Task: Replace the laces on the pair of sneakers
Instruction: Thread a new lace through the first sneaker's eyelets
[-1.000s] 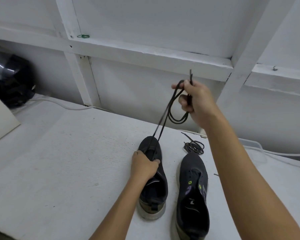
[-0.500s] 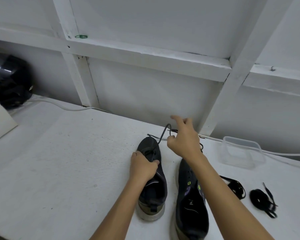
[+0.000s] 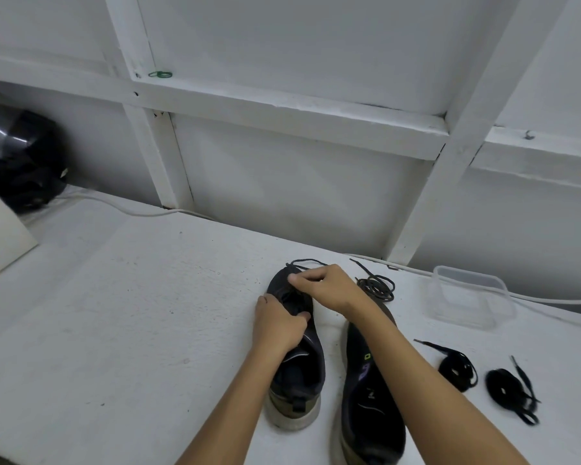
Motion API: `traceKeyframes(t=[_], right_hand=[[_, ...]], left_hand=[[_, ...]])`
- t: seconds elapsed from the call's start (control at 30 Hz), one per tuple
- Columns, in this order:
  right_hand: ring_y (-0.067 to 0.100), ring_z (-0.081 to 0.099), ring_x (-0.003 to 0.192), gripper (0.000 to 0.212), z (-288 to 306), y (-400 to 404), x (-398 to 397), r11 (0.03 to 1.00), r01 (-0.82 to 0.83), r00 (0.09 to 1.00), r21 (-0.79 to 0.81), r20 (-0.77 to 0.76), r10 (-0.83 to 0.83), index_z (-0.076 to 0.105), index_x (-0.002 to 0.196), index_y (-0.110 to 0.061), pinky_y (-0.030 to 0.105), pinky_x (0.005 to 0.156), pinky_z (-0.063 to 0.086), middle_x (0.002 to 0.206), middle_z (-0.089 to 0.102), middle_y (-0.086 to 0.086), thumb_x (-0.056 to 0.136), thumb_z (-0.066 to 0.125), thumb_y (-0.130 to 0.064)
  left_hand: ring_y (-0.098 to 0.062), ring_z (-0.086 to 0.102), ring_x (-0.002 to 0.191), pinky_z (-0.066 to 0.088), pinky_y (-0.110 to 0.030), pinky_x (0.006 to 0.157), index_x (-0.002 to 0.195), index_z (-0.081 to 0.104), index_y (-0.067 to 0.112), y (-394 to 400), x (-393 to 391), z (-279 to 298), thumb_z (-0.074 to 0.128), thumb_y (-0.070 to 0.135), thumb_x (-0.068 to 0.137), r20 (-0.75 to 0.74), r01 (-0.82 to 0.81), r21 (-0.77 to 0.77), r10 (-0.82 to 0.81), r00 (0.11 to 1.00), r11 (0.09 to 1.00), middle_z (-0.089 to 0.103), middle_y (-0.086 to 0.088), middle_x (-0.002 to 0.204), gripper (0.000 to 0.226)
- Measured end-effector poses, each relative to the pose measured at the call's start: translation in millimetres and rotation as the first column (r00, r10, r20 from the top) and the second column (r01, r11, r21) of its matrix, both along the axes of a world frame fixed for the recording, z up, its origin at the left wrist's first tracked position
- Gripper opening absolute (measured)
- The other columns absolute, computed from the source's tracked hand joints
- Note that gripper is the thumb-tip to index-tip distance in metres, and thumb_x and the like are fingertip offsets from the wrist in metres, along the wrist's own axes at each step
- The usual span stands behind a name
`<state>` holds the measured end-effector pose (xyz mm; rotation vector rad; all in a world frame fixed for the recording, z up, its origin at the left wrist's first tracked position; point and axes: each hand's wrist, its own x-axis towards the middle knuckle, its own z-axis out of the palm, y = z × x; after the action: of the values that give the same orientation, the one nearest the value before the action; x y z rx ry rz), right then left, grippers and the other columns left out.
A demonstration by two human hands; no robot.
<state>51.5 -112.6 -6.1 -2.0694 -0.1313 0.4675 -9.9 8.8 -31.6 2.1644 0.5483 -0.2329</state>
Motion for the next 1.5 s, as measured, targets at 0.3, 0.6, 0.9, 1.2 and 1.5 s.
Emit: traceKeyframes(t=[0.3, 0.6, 0.9, 1.2, 1.5], right_hand=[[0.007, 0.048, 0.056, 0.021, 8.0, 5.3, -0.7, 0.991, -0.017, 0.995, 0.131, 0.101, 0.003, 0.072, 0.083, -0.024, 0.025, 0.059, 0.038, 0.065, 0.060, -0.015, 0.100, 0.060, -0.030], [0.020, 0.038, 0.059, 0.023, 7.3, 7.4, -3.2, 0.981, 0.013, 0.988, 0.196, 0.149, -0.043, 0.068, 0.082, -0.022, 0.042, 0.060, 0.034, 0.060, 0.047, -0.013, 0.102, 0.057, -0.029], [-0.007, 0.054, 0.054, 0.017, 13.1, -11.1, 11.0, 0.997, -0.065, 0.984, 0.048, 0.166, 0.056, 0.074, 0.087, -0.025, 0.005, 0.053, 0.039, 0.059, 0.061, -0.025, 0.098, 0.063, -0.031], [-0.007, 0.064, 0.089, 0.010, 7.2, -6.8, 8.5, 0.994, 0.106, 0.940, -0.034, 0.329, -0.089, 0.072, 0.087, -0.030, 0.008, 0.075, 0.042, 0.090, 0.073, -0.019, 0.094, 0.066, -0.033], [-0.007, 0.055, 0.059, 0.019, 19.2, 6.5, 2.6, 0.981, -0.144, 0.971, -0.134, 0.170, 0.166, 0.074, 0.089, -0.041, 0.017, 0.064, 0.040, 0.065, 0.063, -0.024, 0.091, 0.061, -0.026]], left_hand=[[-0.028, 0.046, 0.130, 0.045, -0.039, 0.105, 0.142, 0.040, 0.000, -0.6, 2.3, 1.7, 0.071, 0.032, 0.086, -0.019, 0.010, 0.008, -0.010, 1.000, 1.000, 0.044, -0.011, 0.141, 0.071], [-0.029, 0.048, 0.129, 0.046, -0.043, 0.104, 0.137, 0.044, 0.001, -0.5, 1.5, 0.7, 0.071, 0.031, 0.087, -0.021, -0.001, 0.000, 0.001, 1.000, 1.000, 0.045, -0.011, 0.140, 0.064], [-0.025, 0.049, 0.131, 0.042, -0.037, 0.108, 0.149, 0.046, 0.032, 6.3, -0.7, 1.5, 0.062, 0.042, 0.092, 0.111, 0.032, -0.068, -0.024, 0.994, 0.997, 0.053, -0.005, 0.143, 0.059], [-0.018, 0.065, 0.080, 0.050, -0.031, 0.070, 0.078, 0.065, 0.020, 29.7, 10.5, 14.7, 0.057, 0.033, 0.094, 0.244, -0.095, -0.284, 0.168, 0.955, 0.954, 0.069, 0.005, 0.078, 0.022], [0.003, 0.059, 0.102, 0.042, -0.014, 0.088, 0.101, 0.075, 0.045, 55.0, 22.9, 45.3, 0.062, 0.033, 0.097, 0.513, 0.253, -0.185, -0.126, 0.849, 0.950, 0.065, 0.019, 0.109, 0.018]])
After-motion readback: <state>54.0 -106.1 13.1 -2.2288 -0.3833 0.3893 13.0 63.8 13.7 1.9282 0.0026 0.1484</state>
